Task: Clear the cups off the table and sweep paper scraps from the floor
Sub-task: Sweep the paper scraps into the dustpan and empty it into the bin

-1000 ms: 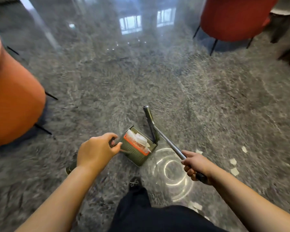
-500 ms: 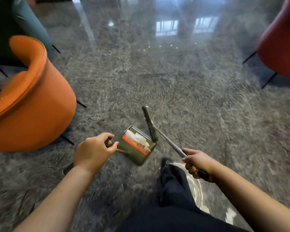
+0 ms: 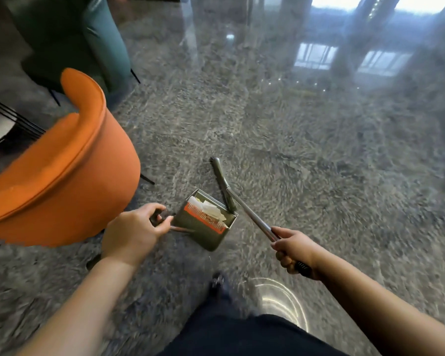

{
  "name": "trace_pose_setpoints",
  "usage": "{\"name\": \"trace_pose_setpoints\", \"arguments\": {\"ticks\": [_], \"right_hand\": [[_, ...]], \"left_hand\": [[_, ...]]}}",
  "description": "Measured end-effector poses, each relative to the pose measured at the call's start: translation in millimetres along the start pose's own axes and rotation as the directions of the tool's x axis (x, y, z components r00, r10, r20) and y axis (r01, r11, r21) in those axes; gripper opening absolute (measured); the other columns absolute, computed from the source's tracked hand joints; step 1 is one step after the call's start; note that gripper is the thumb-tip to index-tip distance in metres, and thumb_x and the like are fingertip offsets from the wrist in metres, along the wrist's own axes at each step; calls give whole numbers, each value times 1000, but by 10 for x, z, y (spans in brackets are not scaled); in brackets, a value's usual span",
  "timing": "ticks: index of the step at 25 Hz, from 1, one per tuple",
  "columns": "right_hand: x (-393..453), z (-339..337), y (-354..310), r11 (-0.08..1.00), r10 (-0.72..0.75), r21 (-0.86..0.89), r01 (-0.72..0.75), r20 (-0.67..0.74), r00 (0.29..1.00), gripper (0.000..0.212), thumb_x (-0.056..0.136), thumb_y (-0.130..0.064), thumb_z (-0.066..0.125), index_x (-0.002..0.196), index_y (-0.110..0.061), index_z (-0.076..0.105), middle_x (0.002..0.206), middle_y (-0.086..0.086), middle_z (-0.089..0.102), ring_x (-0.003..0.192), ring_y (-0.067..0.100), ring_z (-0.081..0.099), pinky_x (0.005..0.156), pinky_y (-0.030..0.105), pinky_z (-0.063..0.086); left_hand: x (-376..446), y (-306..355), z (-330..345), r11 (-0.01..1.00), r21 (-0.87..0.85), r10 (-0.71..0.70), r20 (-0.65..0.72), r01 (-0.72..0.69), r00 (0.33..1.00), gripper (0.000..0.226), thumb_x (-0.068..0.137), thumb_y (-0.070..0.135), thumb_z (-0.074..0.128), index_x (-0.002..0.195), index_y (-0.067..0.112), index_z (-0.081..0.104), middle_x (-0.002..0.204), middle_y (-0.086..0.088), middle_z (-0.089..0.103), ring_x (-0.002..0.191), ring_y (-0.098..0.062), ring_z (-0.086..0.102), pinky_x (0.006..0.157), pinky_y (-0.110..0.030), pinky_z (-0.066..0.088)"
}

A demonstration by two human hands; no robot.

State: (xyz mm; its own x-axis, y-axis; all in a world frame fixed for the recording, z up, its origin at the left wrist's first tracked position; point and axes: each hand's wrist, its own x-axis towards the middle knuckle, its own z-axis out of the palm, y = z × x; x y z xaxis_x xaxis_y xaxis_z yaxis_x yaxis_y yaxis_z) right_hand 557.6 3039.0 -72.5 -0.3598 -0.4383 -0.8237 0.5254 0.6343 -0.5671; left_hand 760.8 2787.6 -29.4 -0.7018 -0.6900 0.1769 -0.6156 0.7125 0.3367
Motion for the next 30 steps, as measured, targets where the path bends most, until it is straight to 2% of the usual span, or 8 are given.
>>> {"name": "trace_pose_setpoints", "arguments": {"ticks": [6, 12, 15, 18, 22, 25, 27, 30], "right_hand": [[1057, -168, -1386, 997, -16, -75, 19, 34, 999, 58, 95, 0, 43, 144, -29, 37, 55, 2, 43, 38, 9, 35, 37, 17, 26], [1984, -414, -2818, 997, -7, -80, 11, 49, 999, 56, 94, -2, 45, 143, -30, 38, 54, 1, 43, 38, 9, 35, 37, 17, 27], [2521, -592, -3519, 997, -24, -68, 29, 74, 997, 51, 93, -1, 46, 132, -35, 45, 50, -2, 44, 36, 9, 35, 36, 16, 27], [3167, -839, -4306, 997, -29, -64, 36, 100, 995, 44, 92, -2, 46, 110, -42, 51, 50, -3, 41, 38, 9, 34, 36, 16, 26], [3869, -1154, -5509, 992, -7, -123, 22, 126, 992, 39, 92, -3, 45, 96, -41, 57, 48, -3, 42, 38, 8, 34, 37, 15, 26], [4302, -1324, -6378, 989, -20, -143, 41, 143, 990, 39, 93, -4, 47, 102, -41, 54, 51, -2, 42, 39, 9, 35, 37, 17, 27], [4629, -1372, -6949, 985, -40, -159, 66, 165, 985, 45, 93, -4, 47, 117, -41, 50, 52, -1, 42, 40, 8, 35, 36, 19, 27], [5177, -1352, -7742, 979, -61, -181, 90, 159, 985, 54, 93, -2, 48, 138, -33, 43, 53, -1, 42, 40, 8, 35, 36, 18, 27]], "left_hand": [[1667, -270, 410, 996, -56, -65, 22, 66, 998, 25, 71, 31, 83, 94, 22, 75, 78, -4, 74, 72, -31, 69, 65, -39, 56], [3398, -280, 654, 999, 2, -38, -16, 38, 999, 26, 66, 32, 86, 89, 25, 75, 71, 0, 73, 62, -30, 67, 57, -33, 53], [4257, -239, 864, 998, -1, -67, -7, 67, 998, 26, 67, 35, 84, 90, 28, 74, 70, 4, 72, 64, -28, 68, 57, -31, 51], [5148, -193, 1123, 994, -35, -103, 11, 103, 995, 25, 71, 38, 81, 92, 29, 74, 73, 7, 72, 68, -26, 68, 59, -31, 51], [6324, -120, 1258, 979, -47, -199, -2, 199, 980, 25, 72, 39, 79, 94, 30, 73, 75, 3, 72, 73, -29, 68, 63, -34, 54], [7125, -157, 1317, 965, -62, -258, -18, 256, 966, 24, 73, 41, 78, 94, 32, 73, 76, 5, 72, 75, -27, 68, 64, -34, 54], [7684, -253, 1371, 957, -62, -288, -44, 285, 957, 24, 73, 43, 78, 94, 34, 72, 76, 4, 73, 75, -28, 68, 64, -35, 54], [8573, -465, 1517, 946, -49, -323, -64, 320, 944, 25, 72, 45, 77, 94, 36, 71, 77, 0, 73, 76, -30, 68, 66, -36, 55]]}}
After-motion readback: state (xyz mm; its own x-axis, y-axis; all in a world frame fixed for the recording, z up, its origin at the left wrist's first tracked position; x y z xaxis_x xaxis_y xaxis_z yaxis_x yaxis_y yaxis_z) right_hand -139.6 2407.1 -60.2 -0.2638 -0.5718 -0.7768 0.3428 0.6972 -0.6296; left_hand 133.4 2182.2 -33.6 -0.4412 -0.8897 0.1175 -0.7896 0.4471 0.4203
